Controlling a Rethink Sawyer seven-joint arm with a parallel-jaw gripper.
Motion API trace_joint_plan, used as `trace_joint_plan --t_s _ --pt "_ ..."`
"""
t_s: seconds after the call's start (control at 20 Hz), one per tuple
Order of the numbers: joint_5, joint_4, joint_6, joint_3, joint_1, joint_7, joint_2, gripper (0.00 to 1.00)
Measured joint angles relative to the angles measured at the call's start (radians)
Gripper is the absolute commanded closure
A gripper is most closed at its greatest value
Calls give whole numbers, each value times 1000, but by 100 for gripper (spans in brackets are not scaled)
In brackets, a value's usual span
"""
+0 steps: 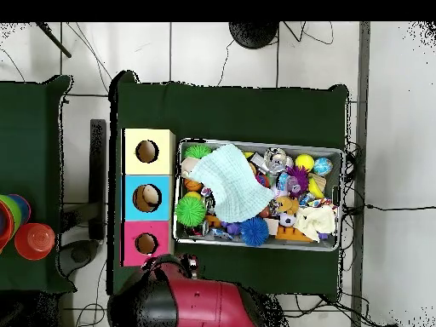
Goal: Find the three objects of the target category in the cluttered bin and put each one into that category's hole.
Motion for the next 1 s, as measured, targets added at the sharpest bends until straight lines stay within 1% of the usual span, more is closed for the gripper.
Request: trace_joint_plan --t_s 0.4,0.8,1.0 --pt "-2 -3 -56 0 -48 0 47 0" --pt "-2 -71 -59 -5 -48 0 123 0" --pt "-2 -94 -84 -24 -45 1 149 0"
